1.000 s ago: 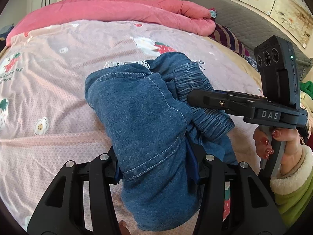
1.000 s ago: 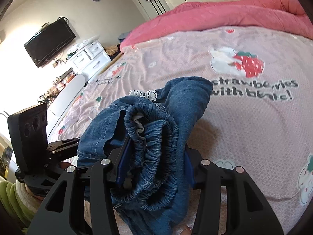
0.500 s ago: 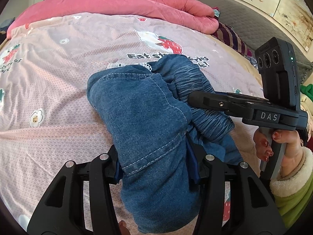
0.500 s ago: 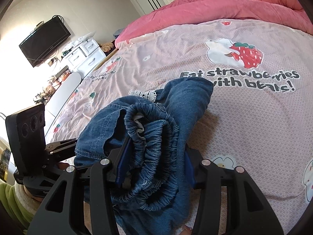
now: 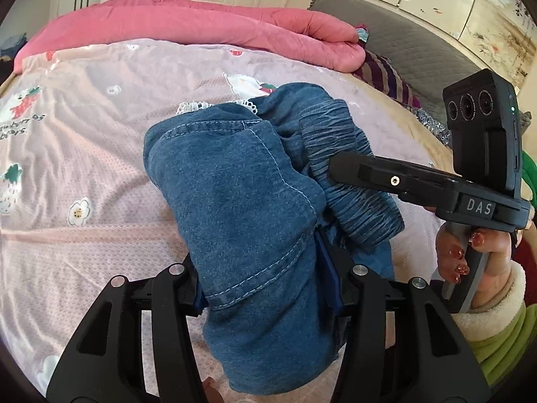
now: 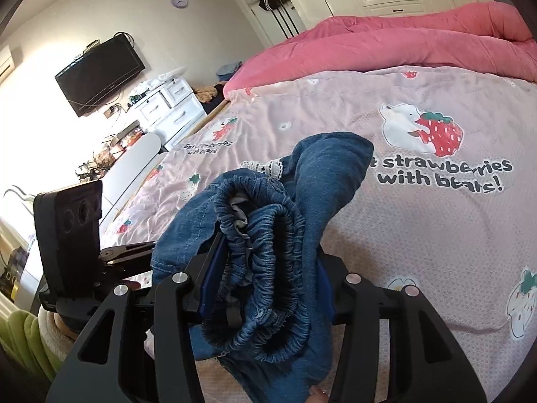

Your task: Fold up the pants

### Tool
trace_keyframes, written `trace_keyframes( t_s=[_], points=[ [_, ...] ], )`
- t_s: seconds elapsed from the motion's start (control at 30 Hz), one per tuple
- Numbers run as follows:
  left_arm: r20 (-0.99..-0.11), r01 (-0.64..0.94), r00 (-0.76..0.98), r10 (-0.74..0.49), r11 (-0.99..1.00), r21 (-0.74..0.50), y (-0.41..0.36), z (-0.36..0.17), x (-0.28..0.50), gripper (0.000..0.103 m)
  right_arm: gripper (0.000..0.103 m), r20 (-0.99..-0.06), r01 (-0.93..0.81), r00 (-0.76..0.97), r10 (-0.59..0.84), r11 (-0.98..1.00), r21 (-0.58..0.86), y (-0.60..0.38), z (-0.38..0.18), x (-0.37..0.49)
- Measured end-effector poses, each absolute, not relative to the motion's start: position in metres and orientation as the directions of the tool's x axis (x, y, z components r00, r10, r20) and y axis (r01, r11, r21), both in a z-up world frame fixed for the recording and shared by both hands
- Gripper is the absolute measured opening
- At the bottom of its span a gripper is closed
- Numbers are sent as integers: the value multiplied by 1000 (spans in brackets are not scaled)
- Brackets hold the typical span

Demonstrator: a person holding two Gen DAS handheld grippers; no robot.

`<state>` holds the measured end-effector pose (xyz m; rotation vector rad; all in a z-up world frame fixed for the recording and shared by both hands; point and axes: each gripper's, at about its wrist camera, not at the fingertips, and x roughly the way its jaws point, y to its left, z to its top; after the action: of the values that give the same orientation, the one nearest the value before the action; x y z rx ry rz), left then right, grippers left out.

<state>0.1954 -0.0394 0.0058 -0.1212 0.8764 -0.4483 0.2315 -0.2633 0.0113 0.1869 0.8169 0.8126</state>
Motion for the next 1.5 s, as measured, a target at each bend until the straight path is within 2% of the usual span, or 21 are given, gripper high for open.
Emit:
trace_keyframes(
  t_s=[0.4, 0.6, 0.73, 0.9, 1.03, 1.1, 1.27, 1.4, 1.5],
  points=[
    [-756, 293, 521, -396, 915, -277, -40, -33, 210, 43, 46, -655, -516, 379, 653, 737, 436, -257, -38, 253],
    [-763, 289, 514, -391, 917, -275, -43, -44, 213, 48, 54, -682, -481, 368, 631, 758, 442, -259, -53, 259],
    [-767, 278, 502, -400, 914, -295, -39, -51, 215, 54, 65, -690, -438, 349, 634, 761, 478, -264, -64, 266],
    [-767, 271, 495, -408, 911, -310, -36, -56, 216, 58, 73, -691, -423, 352, 632, 766, 485, -266, -66, 267],
    [-763, 270, 502, -407, 912, -309, -34, -55, 216, 63, 81, -671, -431, 412, 617, 781, 453, -269, -55, 259],
    [-763, 268, 506, -401, 914, -303, -33, -54, 213, 63, 83, -638, -443, 472, 609, 789, 426, -274, -42, 250],
    [-760, 264, 519, -391, 919, -293, -33, -49, 209, 66, 94, -566, -450, 578, 588, 808, 380, -286, -15, 230],
    [-745, 263, 544, -387, 921, -286, -33, -39, 200, 68, 96, -557, -443, 644, 524, 849, 287, -289, -6, 206],
    [-724, 270, 581, -371, 927, -258, -33, -27, 186, 76, 98, -554, -433, 673, 490, 868, 242, -291, -2, 192]
  ],
)
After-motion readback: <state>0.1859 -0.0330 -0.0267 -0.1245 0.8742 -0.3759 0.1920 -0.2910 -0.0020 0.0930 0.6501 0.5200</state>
